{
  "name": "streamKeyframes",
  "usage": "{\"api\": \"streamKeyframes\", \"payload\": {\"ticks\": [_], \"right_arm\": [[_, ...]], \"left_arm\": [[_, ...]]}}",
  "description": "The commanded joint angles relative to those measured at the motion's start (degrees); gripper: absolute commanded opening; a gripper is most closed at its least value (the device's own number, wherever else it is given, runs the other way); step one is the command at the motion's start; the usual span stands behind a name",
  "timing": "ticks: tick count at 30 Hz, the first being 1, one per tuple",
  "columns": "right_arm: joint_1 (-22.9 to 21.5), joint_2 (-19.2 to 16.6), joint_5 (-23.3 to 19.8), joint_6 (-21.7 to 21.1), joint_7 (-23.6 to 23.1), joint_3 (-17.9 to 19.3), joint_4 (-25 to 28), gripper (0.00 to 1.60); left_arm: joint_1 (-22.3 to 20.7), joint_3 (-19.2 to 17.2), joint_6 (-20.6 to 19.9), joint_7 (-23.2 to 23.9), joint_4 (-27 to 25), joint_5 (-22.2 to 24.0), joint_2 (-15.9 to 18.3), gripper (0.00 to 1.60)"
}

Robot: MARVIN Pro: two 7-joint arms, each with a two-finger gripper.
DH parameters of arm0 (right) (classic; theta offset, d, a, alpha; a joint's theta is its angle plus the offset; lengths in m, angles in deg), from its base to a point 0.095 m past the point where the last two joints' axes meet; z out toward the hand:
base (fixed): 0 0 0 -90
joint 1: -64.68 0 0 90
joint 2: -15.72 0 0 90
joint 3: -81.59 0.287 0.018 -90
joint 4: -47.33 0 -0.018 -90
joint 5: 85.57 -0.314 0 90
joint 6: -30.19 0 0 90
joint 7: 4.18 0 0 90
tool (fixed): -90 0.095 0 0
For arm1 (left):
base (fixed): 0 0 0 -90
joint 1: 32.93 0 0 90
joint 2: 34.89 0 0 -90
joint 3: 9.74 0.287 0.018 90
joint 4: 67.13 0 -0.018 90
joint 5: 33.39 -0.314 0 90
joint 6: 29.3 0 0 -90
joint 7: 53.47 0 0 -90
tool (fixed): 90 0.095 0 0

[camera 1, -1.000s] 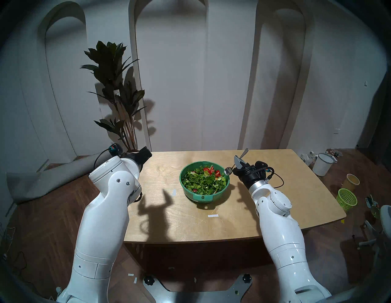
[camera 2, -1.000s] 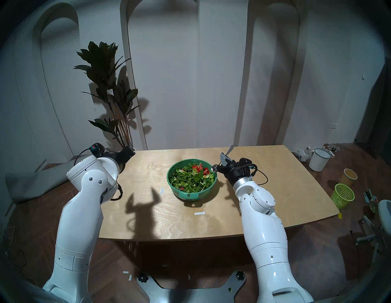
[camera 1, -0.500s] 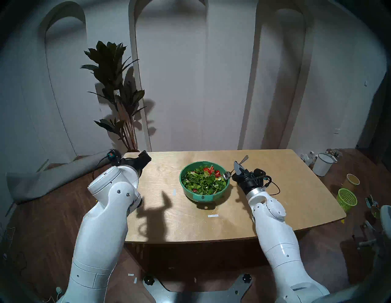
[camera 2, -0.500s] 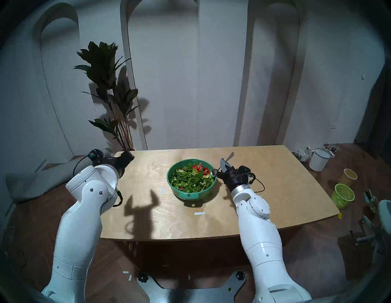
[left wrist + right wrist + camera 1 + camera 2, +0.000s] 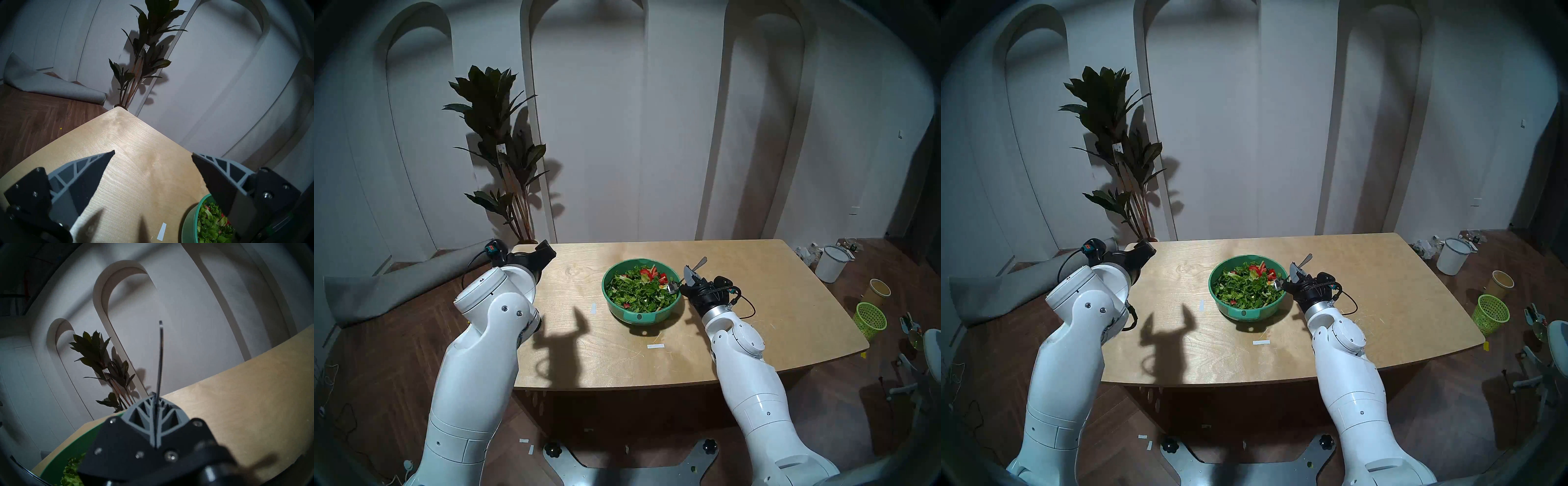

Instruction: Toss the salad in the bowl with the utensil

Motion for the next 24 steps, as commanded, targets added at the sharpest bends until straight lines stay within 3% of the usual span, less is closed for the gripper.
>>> {"api": "streamKeyframes", "payload": {"ticks": [1, 24], "right_arm": [[1.05, 0.9, -0.01, 0.04, 1.21, 0.07, 1.09, 0.0], [0.04, -0.94, 1.16, 0.72, -0.07, -0.02, 1.58, 0.0]], "left_arm": [[-0.56, 0.18, 0.3, 0.3, -1.25, -0.18, -0.03, 1.6], [-0.58, 0.25, 0.41, 0.25, -1.23, -0.09, 0.1, 1.6]]}}
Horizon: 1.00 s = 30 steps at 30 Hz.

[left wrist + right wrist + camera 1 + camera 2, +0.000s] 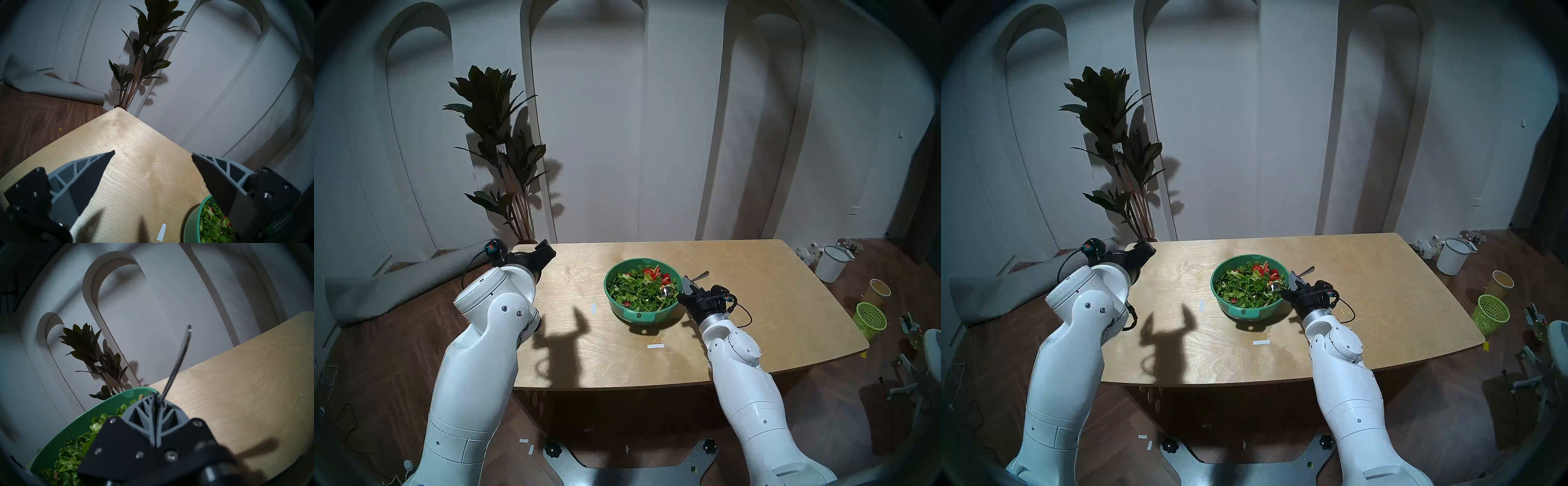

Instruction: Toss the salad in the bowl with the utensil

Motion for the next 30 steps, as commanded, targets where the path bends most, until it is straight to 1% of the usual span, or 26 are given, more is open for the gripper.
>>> {"api": "streamKeyframes", "payload": {"ticks": [1, 10, 17, 30], "right_arm": [[-1.4, -0.94, 0.53, 0.35, -0.62, -0.07, 1.22, 0.0], [-1.78, -1.07, 1.31, -1.27, -0.25, -0.04, 2.09, 0.0], [-1.7, -0.82, 1.99, -1.37, -0.27, -0.15, 1.46, 0.0], [-1.5, -0.51, 3.47, -2.17, 0.56, -0.64, 2.21, 0.0]], "left_arm": [[-0.58, 0.16, 0.18, 0.19, -1.2, -0.07, -0.1, 1.6], [-0.58, 0.17, 0.21, 0.18, -1.2, -0.05, -0.06, 1.6], [-0.58, 0.19, 0.23, 0.17, -1.21, -0.03, -0.04, 1.6], [-0.58, 0.21, 0.27, 0.15, -1.21, -0.01, 0.0, 1.6]]}}
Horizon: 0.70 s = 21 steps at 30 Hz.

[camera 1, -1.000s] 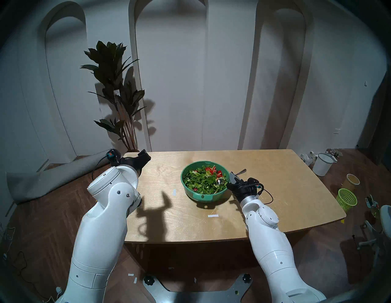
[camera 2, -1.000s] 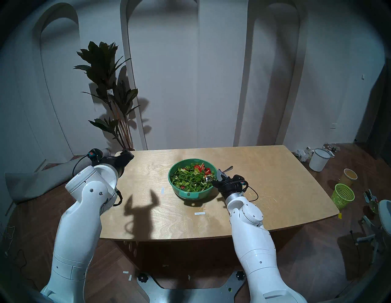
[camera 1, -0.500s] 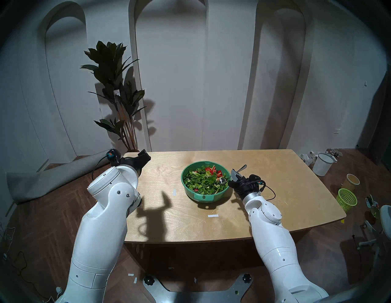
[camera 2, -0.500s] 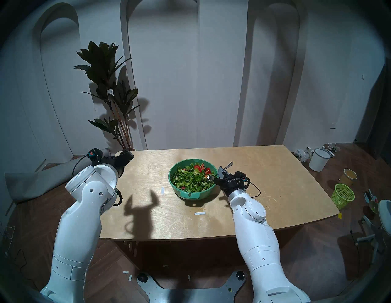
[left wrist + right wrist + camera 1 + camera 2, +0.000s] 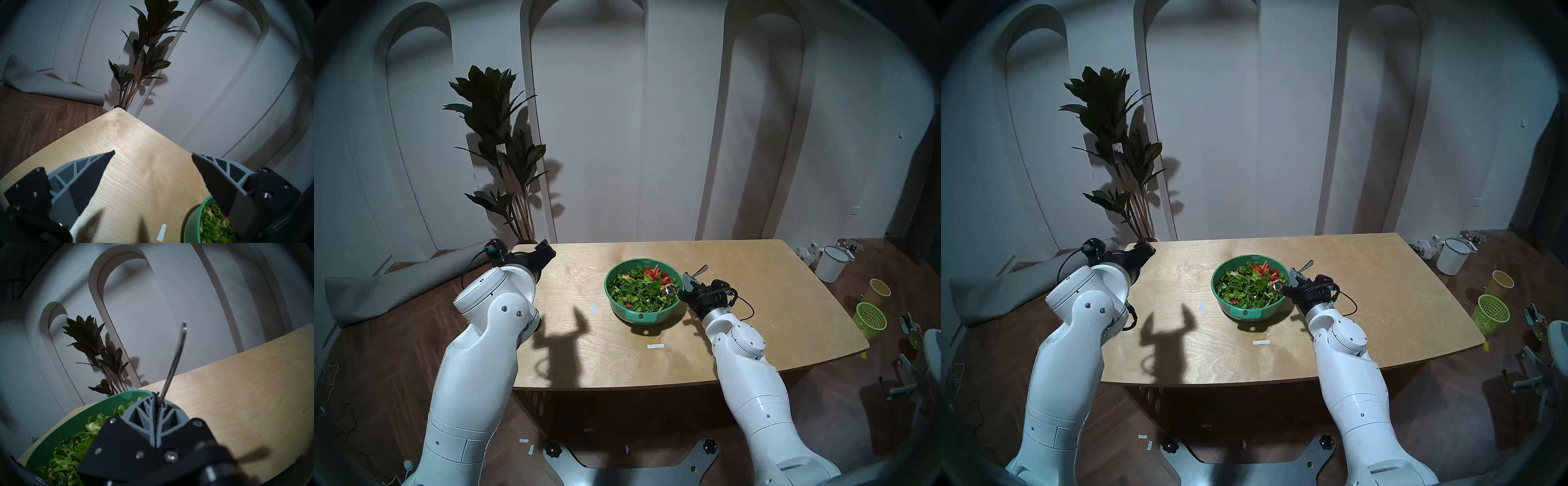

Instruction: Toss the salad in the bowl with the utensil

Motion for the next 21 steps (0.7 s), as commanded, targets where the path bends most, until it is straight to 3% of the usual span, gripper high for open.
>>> {"api": "streamKeyframes", "payload": {"ticks": [1, 2, 6, 10, 12, 13, 16, 18, 21], "right_arm": [[-0.4, 0.44, 0.32, -0.17, 0.62, -0.32, 1.73, 0.26], [-0.42, 0.44, 0.38, -0.19, 0.72, -0.33, 1.67, 0.49], [-0.43, 0.34, 0.57, -0.18, 0.92, -0.39, 1.72, 0.38], [-0.51, 0.22, 0.64, -0.18, 0.96, -0.37, 1.89, 0.43], [-0.57, 0.19, 0.64, -0.14, 0.92, -0.37, 1.89, 0.71], [-0.61, 0.18, 0.63, -0.1, 0.89, -0.38, 1.83, 1.24], [-0.78, 0.18, 0.6, -0.1, 0.68, -0.51, 2.01, 1.41], [-0.77, 0.19, 0.66, -0.24, 0.72, -0.59, 2.34, 1.6], [-0.81, 0.15, 0.63, -0.3, 0.73, -0.64, 2.51, 1.6]], "left_arm": [[-0.58, 0.14, 0.15, 0.15, -1.2, -0.02, -0.14, 1.6], [-0.58, 0.14, 0.15, 0.15, -1.2, -0.01, -0.14, 1.6], [-0.58, 0.15, 0.16, 0.14, -1.2, 0.0, -0.12, 1.6], [-0.58, 0.15, 0.17, 0.14, -1.2, 0.0, -0.11, 1.6], [-0.58, 0.15, 0.17, 0.14, -1.2, 0.01, -0.11, 1.6], [-0.58, 0.15, 0.17, 0.13, -1.2, 0.01, -0.11, 1.6], [-0.58, 0.16, 0.18, 0.13, -1.2, 0.01, -0.1, 1.6], [-0.58, 0.16, 0.19, 0.13, -1.19, 0.02, -0.09, 1.6], [-0.58, 0.17, 0.2, 0.13, -1.19, 0.03, -0.08, 1.6]]}}
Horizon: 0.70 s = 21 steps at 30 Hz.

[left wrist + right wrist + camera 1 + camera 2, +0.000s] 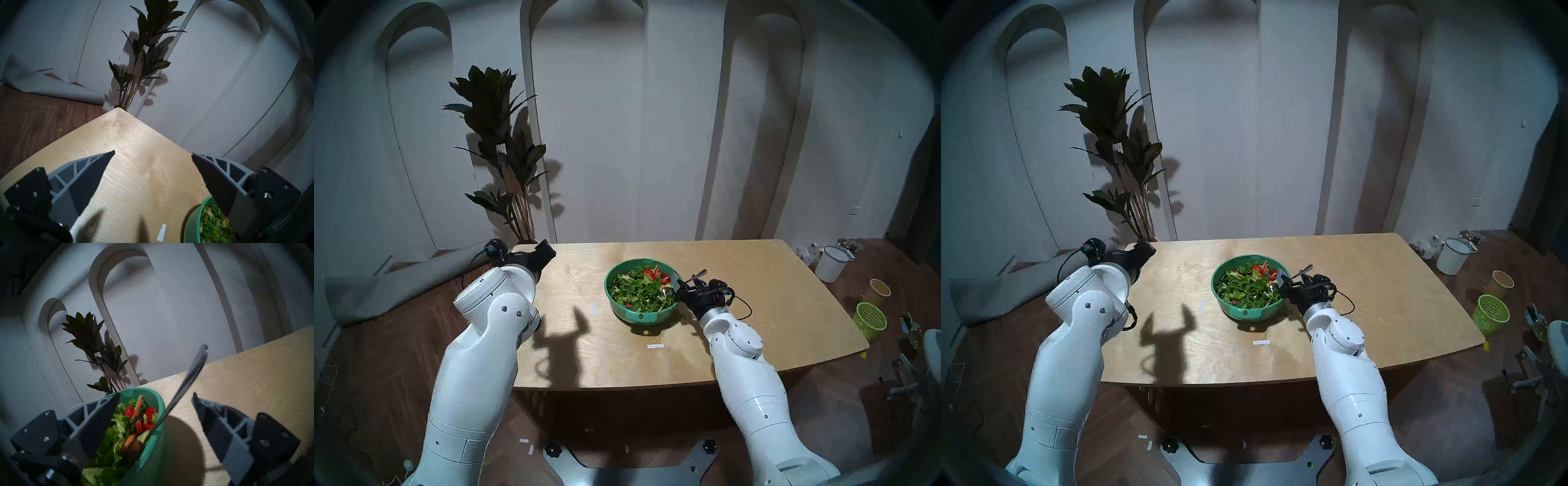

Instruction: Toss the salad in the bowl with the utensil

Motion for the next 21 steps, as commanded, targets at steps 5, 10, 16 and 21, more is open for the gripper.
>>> {"api": "streamKeyframes", "payload": {"ticks": [5, 10, 16, 21], "right_arm": [[-0.82, -0.12, -0.18, 0.26, -0.15, 0.05, 2.3, 1.6], [-0.21, -0.4, -0.17, 1.83, 0.41, 1.06, 6.25, 1.6], [-1.58, -1.05, -1.17, 4.38, -0.42, 3.41, 11.19, 1.6], [-2.93, -1.56, -2.2, 6.74, -1.46, 5.07, 14.09, 1.6]], "left_arm": [[-0.59, 0.13, 0.13, 0.13, -1.18, 0.01, -0.13, 1.6], [-0.6, 0.13, 0.15, 0.14, -1.13, 0.0, -0.12, 1.6], [-0.62, 0.14, 0.17, 0.16, -1.02, 0.0, -0.09, 1.6], [-0.63, 0.14, 0.18, 0.17, -0.97, 0.0, -0.07, 1.6]]}}
